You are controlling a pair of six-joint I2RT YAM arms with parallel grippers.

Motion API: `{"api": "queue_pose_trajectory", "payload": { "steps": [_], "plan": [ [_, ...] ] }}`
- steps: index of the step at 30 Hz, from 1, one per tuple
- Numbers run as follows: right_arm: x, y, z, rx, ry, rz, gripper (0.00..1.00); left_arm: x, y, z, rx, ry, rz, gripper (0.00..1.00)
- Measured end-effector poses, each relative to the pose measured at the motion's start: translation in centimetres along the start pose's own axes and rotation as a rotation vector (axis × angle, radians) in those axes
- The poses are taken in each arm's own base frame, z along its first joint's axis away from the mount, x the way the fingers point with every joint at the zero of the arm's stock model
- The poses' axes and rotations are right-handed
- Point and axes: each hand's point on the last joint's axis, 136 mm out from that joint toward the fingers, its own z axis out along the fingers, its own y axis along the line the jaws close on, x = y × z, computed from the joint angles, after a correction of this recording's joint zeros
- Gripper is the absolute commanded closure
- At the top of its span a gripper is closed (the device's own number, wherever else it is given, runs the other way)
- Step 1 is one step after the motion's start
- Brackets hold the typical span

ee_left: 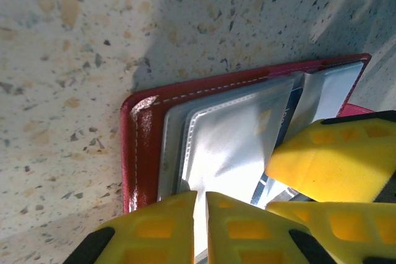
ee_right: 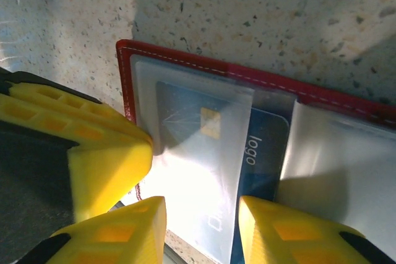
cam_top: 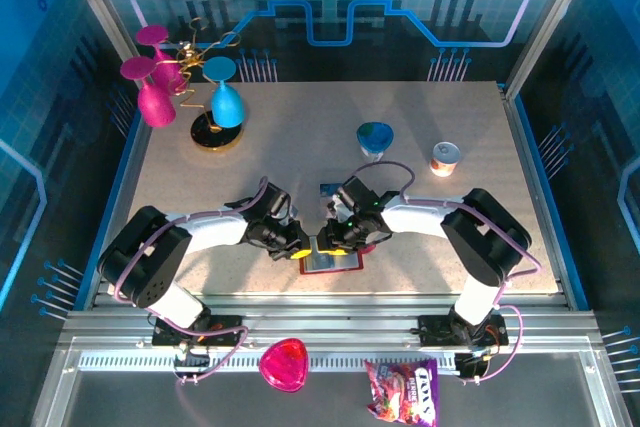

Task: Take the credit cards out of the card holder

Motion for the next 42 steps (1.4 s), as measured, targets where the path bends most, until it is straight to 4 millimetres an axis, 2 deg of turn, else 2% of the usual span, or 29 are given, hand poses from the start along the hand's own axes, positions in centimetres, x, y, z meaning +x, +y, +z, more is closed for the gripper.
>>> {"api": "queue_pose_trajectory", "payload": {
  "steps": [11,22,26,29,36,42],
  "plan": [
    [0.1,-0.6,-0.1,0.031,-0.004,-0.001,0.64,0.0,0.0,0.0,-0.002,-0.002,0.000,0.88],
    [-0.2,0.4,-1.1,0.011,-0.031,-0.019,0.64,0.2,0.0,-0.4,-0.006,0.000,0.004,0.87],
    [-0.6,0.5,-1.9,-0.004,-0.051,-0.016,0.65,0.3,-0.7,-0.6,0.003,-0.001,0.018,0.87],
    [-0.8,0.1,-2.1,-0.012,-0.060,-0.006,0.66,0.6,-1.0,-0.5,0.006,0.002,0.030,0.88],
    [0.0,-1.1,-1.8,-0.017,-0.031,0.023,0.67,0.9,-1.1,-0.3,0.004,0.009,0.026,0.88],
    [-0.1,-1.6,-1.7,-0.027,-0.030,0.036,0.68,0.9,-0.3,0.1,-0.019,0.008,0.010,0.88]
  ]
}}
